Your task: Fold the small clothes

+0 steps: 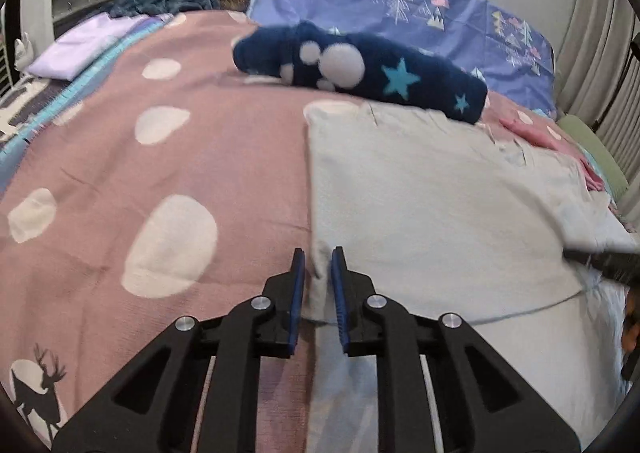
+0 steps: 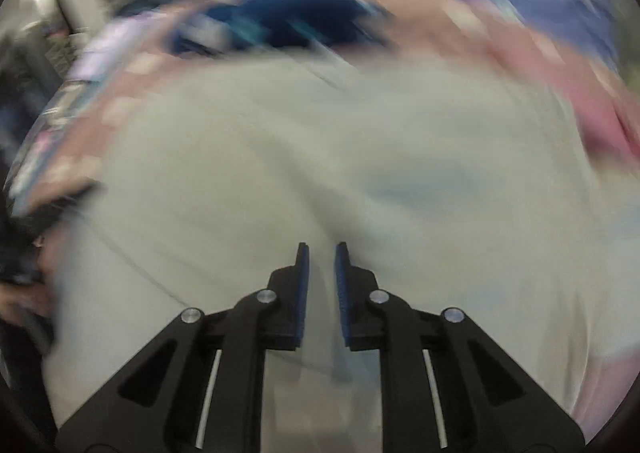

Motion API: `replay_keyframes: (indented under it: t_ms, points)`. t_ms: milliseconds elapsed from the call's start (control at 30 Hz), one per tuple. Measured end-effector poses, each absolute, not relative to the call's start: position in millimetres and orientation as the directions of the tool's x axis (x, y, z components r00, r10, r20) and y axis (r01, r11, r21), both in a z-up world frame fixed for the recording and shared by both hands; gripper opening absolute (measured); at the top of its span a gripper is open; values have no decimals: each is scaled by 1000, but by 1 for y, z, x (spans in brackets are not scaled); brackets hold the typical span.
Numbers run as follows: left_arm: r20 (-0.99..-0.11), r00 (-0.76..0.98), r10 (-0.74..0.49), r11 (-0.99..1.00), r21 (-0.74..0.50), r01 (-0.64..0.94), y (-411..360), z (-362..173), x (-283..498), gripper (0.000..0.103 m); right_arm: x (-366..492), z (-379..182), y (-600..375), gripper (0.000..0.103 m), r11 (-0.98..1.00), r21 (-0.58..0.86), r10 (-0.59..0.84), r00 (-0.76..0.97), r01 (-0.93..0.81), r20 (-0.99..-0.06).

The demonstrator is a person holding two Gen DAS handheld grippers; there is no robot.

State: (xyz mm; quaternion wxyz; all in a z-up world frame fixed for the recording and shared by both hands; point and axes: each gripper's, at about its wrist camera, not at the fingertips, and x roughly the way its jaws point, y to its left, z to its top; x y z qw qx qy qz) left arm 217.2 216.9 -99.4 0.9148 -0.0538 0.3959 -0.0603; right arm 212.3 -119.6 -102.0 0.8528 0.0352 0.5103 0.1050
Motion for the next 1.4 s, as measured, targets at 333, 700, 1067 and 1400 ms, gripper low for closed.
replay_keyframes:
  t_ms: [333, 700, 1067, 1400]
  points:
    - [-615, 761, -207, 976, -81, 200, 130, -41, 206, 54, 212, -98, -140, 7, 936, 335, 342, 483, -105, -806]
    - [-754, 640, -147, 940, 93, 327, 7, -108, 240, 57, 68, -38, -403, 24, 854, 419, 49, 754, 309, -655]
    - [-794, 604, -63, 972, 88, 217, 24, -117, 255, 102, -33, -90, -556, 38, 471, 670, -74, 783, 574, -618]
    - [-727, 640, -250, 967, -159, 198, 45, -81, 253, 4, -11, -105, -605, 6, 209, 792, -169, 819, 573, -548]
